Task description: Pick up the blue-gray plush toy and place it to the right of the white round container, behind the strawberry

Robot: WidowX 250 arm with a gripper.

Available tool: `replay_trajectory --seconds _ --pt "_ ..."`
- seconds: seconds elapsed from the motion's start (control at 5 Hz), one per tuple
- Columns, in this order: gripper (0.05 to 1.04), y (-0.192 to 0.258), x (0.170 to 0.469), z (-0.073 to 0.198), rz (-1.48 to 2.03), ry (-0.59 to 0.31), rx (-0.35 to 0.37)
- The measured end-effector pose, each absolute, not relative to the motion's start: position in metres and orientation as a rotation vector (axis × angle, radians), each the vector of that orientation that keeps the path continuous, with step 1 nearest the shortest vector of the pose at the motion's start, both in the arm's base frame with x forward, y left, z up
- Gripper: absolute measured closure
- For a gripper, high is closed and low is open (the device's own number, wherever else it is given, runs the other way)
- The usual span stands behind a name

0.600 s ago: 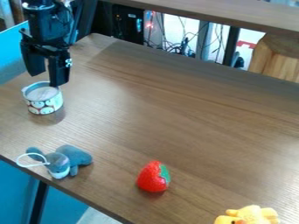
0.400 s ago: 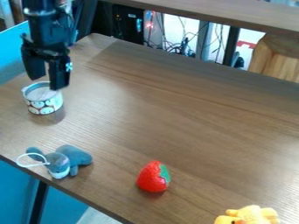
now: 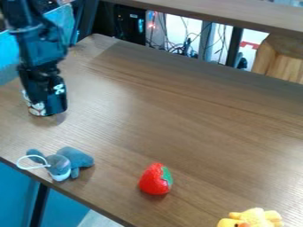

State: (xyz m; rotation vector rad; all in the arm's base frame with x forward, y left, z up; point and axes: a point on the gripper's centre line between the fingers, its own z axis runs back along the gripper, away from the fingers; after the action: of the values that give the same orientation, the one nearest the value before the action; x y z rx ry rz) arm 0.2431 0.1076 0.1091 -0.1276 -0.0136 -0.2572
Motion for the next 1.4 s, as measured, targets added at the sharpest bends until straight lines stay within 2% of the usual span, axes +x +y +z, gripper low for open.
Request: replay_trajectory --seconds 0.2,0.4,0.6,1.0,1.2,1.4 --pt "0.082 0.094 0.227 0.102 -0.296 -0.008 -0.2" --pt "0.082 0.087 0.221 0.088 -0.254 -0.013 -0.216" --pt "0.082 0.085 0.224 0.085 -0.217 -0.04 -0.189" --pt "0.082 0.069 0.235 0.085 -0.149 -0.071 -0.18" --pt "0.082 0.063 0.24 0.081 -0.078 -0.074 -0.141" --pt "0.082 0.062 0.243 0.075 0.006 -0.05 0.034"
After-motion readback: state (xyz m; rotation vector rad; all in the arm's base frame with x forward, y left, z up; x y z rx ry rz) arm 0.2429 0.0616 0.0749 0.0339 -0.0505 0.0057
